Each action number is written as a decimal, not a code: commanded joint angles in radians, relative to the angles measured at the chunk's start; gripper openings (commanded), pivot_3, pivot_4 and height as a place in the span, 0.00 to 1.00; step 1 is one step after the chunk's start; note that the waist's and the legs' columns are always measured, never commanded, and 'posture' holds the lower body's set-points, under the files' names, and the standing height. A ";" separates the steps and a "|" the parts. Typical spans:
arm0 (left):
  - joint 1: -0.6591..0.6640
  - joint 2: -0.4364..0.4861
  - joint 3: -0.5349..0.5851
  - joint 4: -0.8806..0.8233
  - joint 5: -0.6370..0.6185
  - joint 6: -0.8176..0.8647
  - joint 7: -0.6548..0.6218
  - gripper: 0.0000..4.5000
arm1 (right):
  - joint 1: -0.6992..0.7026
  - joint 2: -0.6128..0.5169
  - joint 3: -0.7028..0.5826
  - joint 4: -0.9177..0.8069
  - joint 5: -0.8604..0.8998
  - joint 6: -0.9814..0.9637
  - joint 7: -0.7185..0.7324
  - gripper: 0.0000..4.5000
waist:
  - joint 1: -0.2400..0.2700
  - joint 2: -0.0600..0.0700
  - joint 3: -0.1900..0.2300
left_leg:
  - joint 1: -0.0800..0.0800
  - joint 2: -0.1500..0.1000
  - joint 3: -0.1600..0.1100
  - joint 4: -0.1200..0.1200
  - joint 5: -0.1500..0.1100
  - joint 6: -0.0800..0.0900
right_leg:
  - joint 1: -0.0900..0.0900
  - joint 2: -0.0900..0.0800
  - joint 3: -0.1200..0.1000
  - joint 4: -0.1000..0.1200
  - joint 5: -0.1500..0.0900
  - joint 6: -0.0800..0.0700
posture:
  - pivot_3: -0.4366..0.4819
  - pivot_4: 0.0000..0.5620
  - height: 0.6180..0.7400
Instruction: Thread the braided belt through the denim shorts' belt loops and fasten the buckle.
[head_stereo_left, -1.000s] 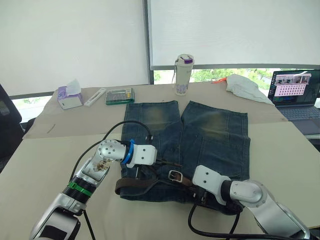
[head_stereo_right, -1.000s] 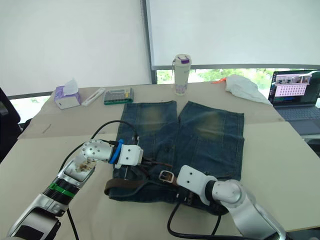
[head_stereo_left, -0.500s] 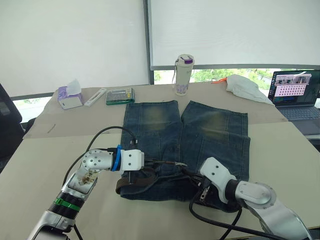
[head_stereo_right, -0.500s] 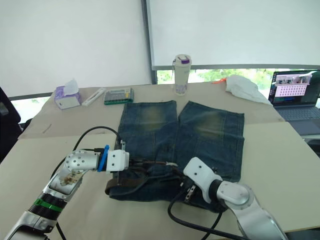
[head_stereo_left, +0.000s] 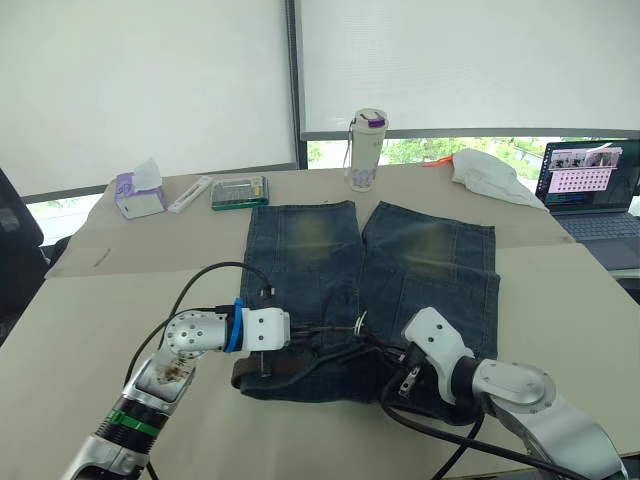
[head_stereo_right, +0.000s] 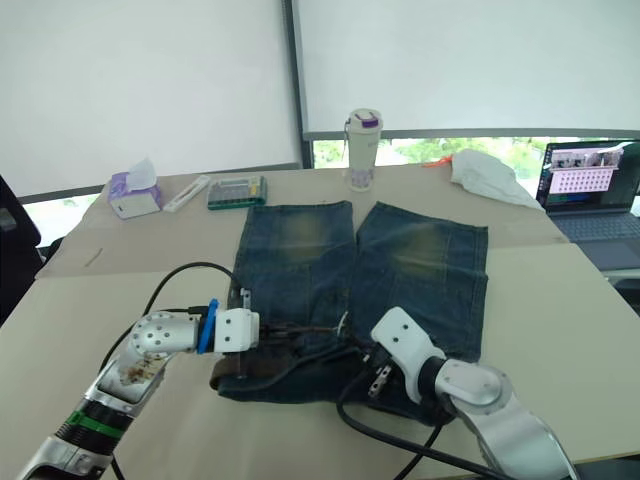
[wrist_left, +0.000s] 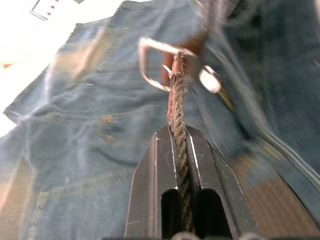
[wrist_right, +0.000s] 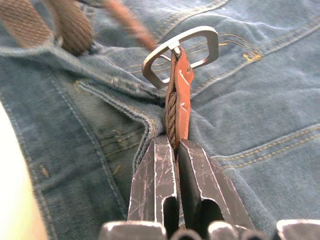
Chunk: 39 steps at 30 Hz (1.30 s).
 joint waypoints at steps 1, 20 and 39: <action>-0.004 0.001 -0.026 -0.033 0.005 -0.033 -0.025 0.00 | -0.030 -0.001 -0.027 -0.022 0.019 0.012 -0.019 0.02 | 0.001 0.000 0.000 | 0.000 0.000 0.000 0.000 0.000 0.000 | 0.000 0.000 0.000 0.000 0.000 0.000 | 0.48 0.27 1.00; -0.014 -0.120 -0.039 -0.035 0.119 0.097 0.163 0.00 | -0.030 0.001 -0.002 -0.065 0.083 0.038 -0.065 0.02 | 0.000 0.000 0.000 | 0.000 0.000 0.000 0.000 0.000 0.000 | 0.000 0.000 0.000 0.000 0.000 0.000 | 0.48 0.27 1.00; -0.037 -0.124 -0.015 -0.006 0.048 0.071 0.146 0.00 | -0.014 -0.080 0.066 -0.053 0.052 -0.064 -0.075 0.02 | 0.001 0.000 0.000 | 0.000 0.000 0.000 0.000 0.000 0.000 | 0.000 0.000 0.000 -0.001 0.000 0.000 | 0.48 0.27 1.00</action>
